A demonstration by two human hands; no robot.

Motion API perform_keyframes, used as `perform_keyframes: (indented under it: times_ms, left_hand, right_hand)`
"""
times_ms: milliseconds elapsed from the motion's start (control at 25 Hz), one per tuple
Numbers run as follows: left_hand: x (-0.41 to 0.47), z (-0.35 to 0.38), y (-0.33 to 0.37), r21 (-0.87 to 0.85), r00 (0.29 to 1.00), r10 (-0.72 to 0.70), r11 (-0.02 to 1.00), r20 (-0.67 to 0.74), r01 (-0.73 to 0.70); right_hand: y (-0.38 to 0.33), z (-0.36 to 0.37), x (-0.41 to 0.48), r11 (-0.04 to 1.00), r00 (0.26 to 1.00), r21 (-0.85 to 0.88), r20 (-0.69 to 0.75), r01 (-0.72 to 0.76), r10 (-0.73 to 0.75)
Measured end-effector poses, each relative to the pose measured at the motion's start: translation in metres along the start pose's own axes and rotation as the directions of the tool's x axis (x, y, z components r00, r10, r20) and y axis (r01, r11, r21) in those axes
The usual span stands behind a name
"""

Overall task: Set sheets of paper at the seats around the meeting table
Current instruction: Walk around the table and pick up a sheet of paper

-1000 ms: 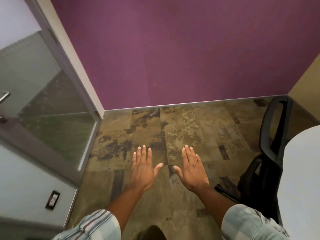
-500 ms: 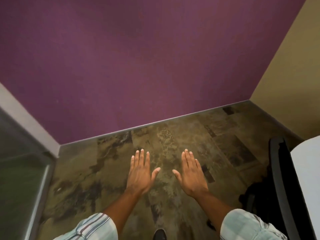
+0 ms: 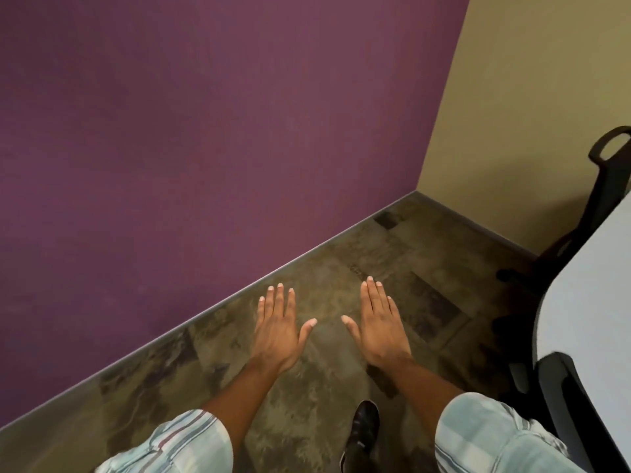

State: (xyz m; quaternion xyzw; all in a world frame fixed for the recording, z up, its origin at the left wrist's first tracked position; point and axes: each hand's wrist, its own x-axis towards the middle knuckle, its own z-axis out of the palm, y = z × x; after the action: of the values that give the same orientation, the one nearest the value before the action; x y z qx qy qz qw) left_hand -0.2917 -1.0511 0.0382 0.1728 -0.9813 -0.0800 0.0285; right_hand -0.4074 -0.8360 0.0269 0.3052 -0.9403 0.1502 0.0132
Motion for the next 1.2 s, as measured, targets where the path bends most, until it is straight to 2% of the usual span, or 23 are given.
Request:
perform_keyframes:
  times_ms: [240,400,640,920,1200]
  left_hand:
    - [0.174,0.012,0.041,0.001,0.994,0.104,0.995,0.034,-0.104]
    - [0.282,0.014,0.084,-0.003,0.983,0.182,0.983,0.032,-0.182]
    - [0.42,0.033,0.169,-0.044,0.921,0.388,0.921,0.045,-0.386]
    - [0.572,0.058,0.289,-0.063,0.77,0.636,0.772,0.061,-0.633]
    - [0.671,0.062,0.417,-0.102,0.552,0.831,0.556,0.067,-0.825]
  right_hand:
    - [0.085,-0.009,0.127,0.988,0.989,0.053,-0.025,-0.144,0.145]
    - [0.15,-0.022,0.193,0.975,0.974,0.022,-0.051,-0.22,0.221]
    - [0.243,-0.042,0.26,0.918,0.914,-0.013,-0.102,-0.397,0.394]
    - [0.347,-0.066,0.316,0.746,0.733,-0.007,-0.191,-0.666,0.652]
    - [0.42,-0.109,0.333,0.527,0.499,0.038,-0.274,-0.849,0.822]
